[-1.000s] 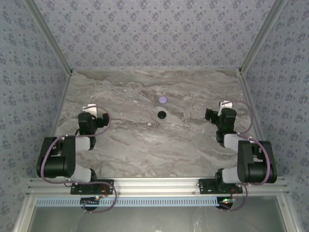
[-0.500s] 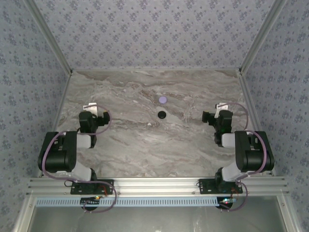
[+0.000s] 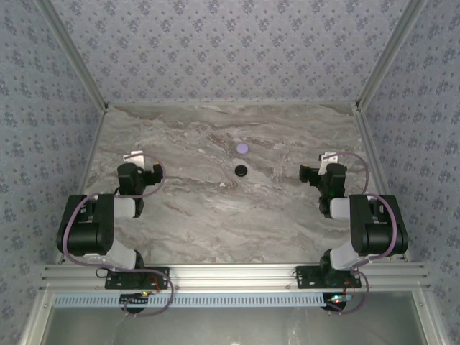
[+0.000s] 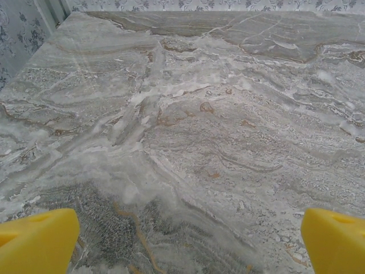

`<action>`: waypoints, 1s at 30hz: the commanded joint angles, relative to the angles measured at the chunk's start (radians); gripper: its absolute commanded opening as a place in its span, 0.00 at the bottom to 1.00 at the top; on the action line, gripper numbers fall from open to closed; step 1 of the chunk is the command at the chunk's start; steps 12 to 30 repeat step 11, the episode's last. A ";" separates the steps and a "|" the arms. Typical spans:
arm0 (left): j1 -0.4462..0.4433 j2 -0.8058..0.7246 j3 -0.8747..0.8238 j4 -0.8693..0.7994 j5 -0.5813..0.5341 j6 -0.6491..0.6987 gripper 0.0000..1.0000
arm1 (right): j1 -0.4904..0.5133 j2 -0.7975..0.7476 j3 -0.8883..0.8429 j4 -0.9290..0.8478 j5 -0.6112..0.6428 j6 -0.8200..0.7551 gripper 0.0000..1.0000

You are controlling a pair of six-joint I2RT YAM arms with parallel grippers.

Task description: Insert wireless bluetooth earbuds into charging case

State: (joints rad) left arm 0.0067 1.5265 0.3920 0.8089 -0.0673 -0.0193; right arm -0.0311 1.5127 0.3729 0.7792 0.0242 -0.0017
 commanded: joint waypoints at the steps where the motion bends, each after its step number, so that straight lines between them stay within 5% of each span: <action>1: 0.003 0.006 0.024 -0.003 0.012 -0.003 0.99 | -0.007 0.006 0.021 0.007 -0.015 -0.020 1.00; 30: 0.003 0.005 0.024 -0.003 0.014 -0.003 0.99 | -0.007 0.005 0.016 0.014 -0.016 -0.021 1.00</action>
